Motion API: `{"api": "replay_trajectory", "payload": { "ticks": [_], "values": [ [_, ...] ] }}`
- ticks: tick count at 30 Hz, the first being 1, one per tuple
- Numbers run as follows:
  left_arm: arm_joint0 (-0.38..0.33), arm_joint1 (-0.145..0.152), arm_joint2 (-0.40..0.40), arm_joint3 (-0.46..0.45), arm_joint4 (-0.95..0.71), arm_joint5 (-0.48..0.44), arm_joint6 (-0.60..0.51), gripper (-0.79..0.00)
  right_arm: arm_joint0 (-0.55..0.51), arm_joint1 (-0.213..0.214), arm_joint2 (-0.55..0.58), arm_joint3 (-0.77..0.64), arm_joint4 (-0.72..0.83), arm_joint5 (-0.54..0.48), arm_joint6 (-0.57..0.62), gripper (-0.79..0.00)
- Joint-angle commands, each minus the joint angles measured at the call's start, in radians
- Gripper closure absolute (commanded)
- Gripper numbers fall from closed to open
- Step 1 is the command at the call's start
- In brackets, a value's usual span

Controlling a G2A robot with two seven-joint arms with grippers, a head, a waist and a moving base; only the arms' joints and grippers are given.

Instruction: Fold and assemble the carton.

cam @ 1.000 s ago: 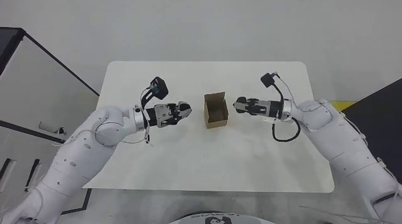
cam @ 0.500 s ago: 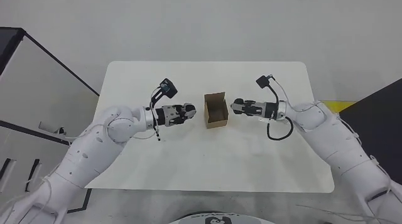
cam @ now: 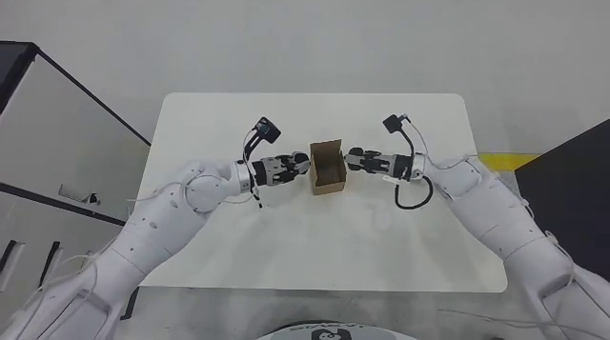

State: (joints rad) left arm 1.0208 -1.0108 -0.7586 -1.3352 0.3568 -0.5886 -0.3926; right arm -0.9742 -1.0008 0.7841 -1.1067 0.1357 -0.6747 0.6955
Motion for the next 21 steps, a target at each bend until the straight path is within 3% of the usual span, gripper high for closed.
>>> {"api": "replay_trajectory", "payload": {
  "ticks": [1, 21],
  "values": [
    [-0.008, -0.008, 0.007, 0.016, 0.001, -0.002, 0.006, 0.0, 0.005, -0.007, -0.007, 0.012, -0.001, -0.002, -0.002, 0.0],
    [-0.037, -0.053, 0.024, 0.093, 0.019, -0.026, 0.004, 0.0, 0.042, -0.066, -0.056, 0.079, -0.038, 0.008, -0.005, 0.0]
  ]
}}
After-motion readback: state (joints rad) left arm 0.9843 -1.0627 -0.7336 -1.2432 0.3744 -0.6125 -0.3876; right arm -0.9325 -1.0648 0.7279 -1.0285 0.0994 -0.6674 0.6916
